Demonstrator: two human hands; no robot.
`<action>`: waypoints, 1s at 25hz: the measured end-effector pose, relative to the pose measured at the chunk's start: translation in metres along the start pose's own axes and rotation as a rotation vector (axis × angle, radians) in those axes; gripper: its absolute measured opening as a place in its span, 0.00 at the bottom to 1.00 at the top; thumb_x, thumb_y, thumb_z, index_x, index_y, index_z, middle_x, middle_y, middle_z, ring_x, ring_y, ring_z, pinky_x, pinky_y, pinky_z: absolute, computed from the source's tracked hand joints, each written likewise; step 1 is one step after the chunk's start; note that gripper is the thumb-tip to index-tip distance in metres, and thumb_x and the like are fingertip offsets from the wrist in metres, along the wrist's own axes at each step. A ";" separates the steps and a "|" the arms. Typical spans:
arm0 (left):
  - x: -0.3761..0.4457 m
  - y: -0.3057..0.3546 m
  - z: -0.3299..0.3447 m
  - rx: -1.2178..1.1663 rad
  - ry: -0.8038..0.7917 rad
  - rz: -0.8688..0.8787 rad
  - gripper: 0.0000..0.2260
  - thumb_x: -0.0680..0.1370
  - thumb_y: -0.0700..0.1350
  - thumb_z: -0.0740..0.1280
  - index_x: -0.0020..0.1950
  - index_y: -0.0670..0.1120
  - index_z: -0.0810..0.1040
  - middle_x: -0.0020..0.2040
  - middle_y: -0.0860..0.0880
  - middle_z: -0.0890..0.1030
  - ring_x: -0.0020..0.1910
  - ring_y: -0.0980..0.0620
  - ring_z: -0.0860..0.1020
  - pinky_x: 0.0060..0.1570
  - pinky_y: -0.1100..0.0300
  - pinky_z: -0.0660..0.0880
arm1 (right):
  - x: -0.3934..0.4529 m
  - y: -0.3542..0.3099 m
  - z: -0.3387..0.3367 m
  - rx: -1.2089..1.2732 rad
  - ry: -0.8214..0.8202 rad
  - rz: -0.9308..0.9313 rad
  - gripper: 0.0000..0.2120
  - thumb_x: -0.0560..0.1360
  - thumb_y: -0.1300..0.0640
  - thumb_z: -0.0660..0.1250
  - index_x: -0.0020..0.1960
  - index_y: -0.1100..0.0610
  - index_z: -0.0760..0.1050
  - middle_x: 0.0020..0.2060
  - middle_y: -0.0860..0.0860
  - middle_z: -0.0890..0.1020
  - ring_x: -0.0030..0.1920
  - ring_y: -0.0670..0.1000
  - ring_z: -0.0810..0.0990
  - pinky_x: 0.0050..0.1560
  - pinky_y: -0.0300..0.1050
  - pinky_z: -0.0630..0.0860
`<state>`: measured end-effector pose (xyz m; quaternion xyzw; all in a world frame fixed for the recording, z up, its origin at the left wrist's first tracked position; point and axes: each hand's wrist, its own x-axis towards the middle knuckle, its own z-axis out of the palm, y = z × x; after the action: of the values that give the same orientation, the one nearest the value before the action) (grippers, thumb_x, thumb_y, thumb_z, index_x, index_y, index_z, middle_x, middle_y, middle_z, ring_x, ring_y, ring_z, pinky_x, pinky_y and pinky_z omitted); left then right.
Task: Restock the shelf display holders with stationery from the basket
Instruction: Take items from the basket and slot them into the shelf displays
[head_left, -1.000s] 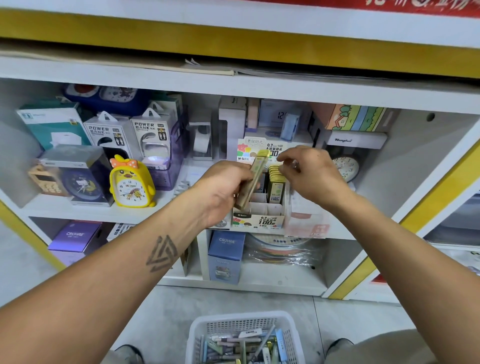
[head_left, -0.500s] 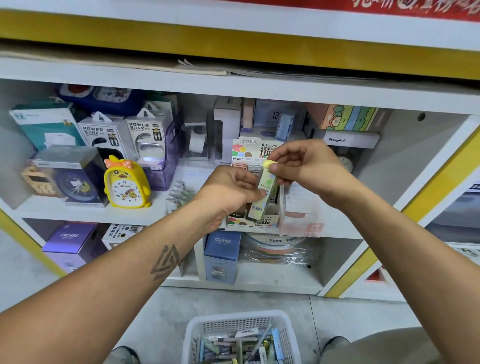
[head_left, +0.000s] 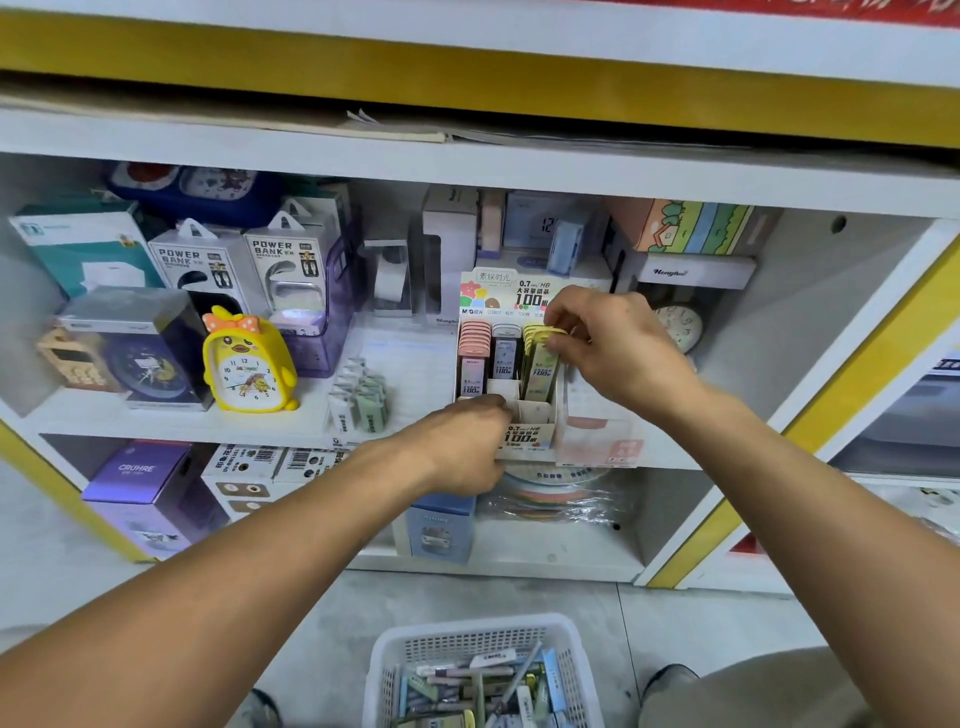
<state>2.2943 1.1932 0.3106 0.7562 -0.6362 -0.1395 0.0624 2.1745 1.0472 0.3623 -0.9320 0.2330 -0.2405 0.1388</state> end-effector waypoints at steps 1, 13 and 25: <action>0.000 -0.001 0.000 0.005 -0.006 0.006 0.22 0.76 0.40 0.66 0.70 0.45 0.70 0.67 0.47 0.72 0.66 0.46 0.73 0.65 0.54 0.71 | 0.001 0.001 0.002 -0.028 -0.010 -0.001 0.04 0.77 0.58 0.70 0.52 0.55 0.80 0.44 0.53 0.83 0.47 0.57 0.81 0.49 0.53 0.78; -0.012 0.005 -0.012 -0.073 0.206 -0.007 0.13 0.74 0.39 0.66 0.59 0.43 0.79 0.57 0.45 0.80 0.56 0.46 0.78 0.55 0.53 0.76 | -0.012 -0.020 0.002 -0.023 0.036 0.027 0.12 0.76 0.64 0.64 0.53 0.55 0.84 0.51 0.51 0.83 0.51 0.51 0.79 0.53 0.44 0.75; -0.068 -0.021 0.179 0.067 -0.572 -0.109 0.15 0.75 0.44 0.70 0.58 0.37 0.80 0.55 0.40 0.83 0.49 0.43 0.81 0.50 0.53 0.79 | -0.192 -0.007 0.179 -0.208 -1.113 0.180 0.14 0.77 0.62 0.65 0.61 0.56 0.80 0.57 0.55 0.82 0.54 0.55 0.82 0.58 0.50 0.80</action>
<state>2.2516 1.2780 0.1434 0.7208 -0.5909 -0.3289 -0.1522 2.1202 1.1752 0.1400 -0.9034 0.2257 0.3235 0.1682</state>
